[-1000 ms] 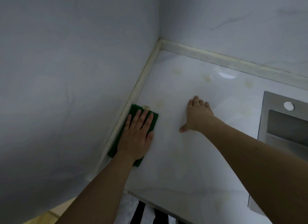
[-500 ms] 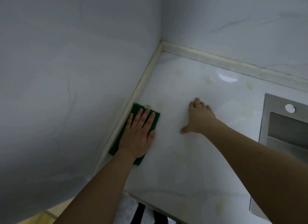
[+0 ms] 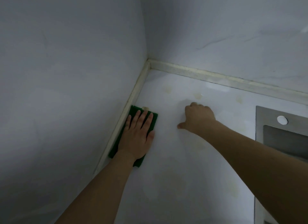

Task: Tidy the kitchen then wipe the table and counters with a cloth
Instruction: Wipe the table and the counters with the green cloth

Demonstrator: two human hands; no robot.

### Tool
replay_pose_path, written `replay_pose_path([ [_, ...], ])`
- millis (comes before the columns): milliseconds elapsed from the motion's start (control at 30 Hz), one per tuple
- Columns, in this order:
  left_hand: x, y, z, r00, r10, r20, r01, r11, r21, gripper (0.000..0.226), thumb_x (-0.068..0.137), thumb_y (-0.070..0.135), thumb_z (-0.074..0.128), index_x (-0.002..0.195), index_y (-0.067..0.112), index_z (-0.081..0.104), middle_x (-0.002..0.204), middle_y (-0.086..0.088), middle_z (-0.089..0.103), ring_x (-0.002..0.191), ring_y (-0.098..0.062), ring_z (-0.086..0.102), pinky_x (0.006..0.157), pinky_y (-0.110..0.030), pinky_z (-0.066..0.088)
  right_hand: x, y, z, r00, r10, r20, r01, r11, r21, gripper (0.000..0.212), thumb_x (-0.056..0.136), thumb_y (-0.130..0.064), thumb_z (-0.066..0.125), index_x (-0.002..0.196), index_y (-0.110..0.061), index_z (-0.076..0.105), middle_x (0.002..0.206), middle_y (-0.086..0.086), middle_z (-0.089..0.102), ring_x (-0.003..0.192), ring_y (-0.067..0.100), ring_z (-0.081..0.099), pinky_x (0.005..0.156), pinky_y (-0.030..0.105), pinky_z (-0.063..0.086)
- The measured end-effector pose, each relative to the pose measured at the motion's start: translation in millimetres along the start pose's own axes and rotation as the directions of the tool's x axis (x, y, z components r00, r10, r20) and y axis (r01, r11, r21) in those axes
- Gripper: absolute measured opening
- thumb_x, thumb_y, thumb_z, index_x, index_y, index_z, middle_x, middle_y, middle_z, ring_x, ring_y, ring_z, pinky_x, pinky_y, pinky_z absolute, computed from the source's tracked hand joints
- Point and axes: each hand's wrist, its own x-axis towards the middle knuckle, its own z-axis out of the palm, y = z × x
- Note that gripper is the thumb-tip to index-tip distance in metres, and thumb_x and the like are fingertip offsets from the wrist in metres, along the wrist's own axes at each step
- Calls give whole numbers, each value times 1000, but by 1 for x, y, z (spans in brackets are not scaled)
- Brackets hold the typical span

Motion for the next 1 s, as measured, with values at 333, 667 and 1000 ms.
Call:
replay_pose_path([
  [333, 58, 3, -5, 1000, 10, -16, -10, 1000, -8, 67, 93, 53, 5, 154, 25, -3, 162, 4, -8, 149, -16, -9, 119, -40, -12, 52, 46, -14, 992, 120, -45, -117, 991, 65, 97, 78, -62, 65, 148, -11, 22, 154, 13, 23, 140, 31, 26, 114, 48, 24],
  [667, 114, 5, -9, 999, 18, -42, -18, 1000, -8, 69, 93, 55, 2, 155, 26, 0, 162, 3, -3, 149, -16, -7, 118, -36, -14, 83, 70, -23, 983, 176, 55, -176, 984, 7, 127, 59, -74, 71, 149, -5, 13, 155, 13, 19, 141, 31, 24, 114, 49, 23],
  [1000, 167, 9, -15, 998, 26, -51, -26, 1000, -7, 73, 89, 57, -2, 155, 25, 1, 163, 2, -1, 149, -16, -5, 119, -36, -13, 92, 70, -26, 987, 123, 108, -129, 991, 46, 118, 61, -68, 75, 144, -1, 26, 149, 16, 18, 135, 35, 28, 105, 43, 37],
])
